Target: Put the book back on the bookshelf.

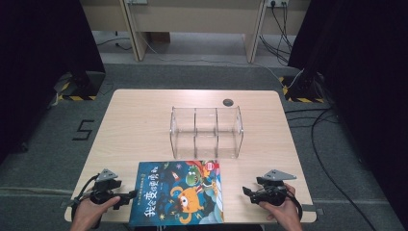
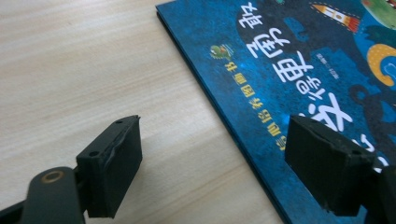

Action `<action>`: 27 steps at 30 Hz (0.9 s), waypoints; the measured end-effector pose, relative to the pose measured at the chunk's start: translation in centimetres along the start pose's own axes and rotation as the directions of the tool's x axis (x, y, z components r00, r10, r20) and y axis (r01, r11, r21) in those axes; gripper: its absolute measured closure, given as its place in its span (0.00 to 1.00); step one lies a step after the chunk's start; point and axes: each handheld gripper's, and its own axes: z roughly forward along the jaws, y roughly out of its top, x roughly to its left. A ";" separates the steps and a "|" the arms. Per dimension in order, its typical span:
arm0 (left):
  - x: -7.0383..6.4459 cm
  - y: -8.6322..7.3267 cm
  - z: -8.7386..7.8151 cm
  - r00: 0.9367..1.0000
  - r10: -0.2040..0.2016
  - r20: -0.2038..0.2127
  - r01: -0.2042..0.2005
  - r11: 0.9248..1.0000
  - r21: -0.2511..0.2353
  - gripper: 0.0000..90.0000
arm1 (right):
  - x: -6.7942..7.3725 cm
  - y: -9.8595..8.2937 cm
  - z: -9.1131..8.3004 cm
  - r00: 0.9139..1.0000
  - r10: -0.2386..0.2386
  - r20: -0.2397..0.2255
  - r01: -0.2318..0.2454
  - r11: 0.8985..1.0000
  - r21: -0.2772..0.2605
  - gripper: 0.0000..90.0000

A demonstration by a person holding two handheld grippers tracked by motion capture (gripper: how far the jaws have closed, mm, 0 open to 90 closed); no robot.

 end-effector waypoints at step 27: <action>-5.0 0.2 1.9 0.977 0.073 0.202 -0.083 0.996 0.045 0.44 | 0.1 -0.1 0.4 0.998 -0.005 -0.058 0.005 1.000 0.001 0.36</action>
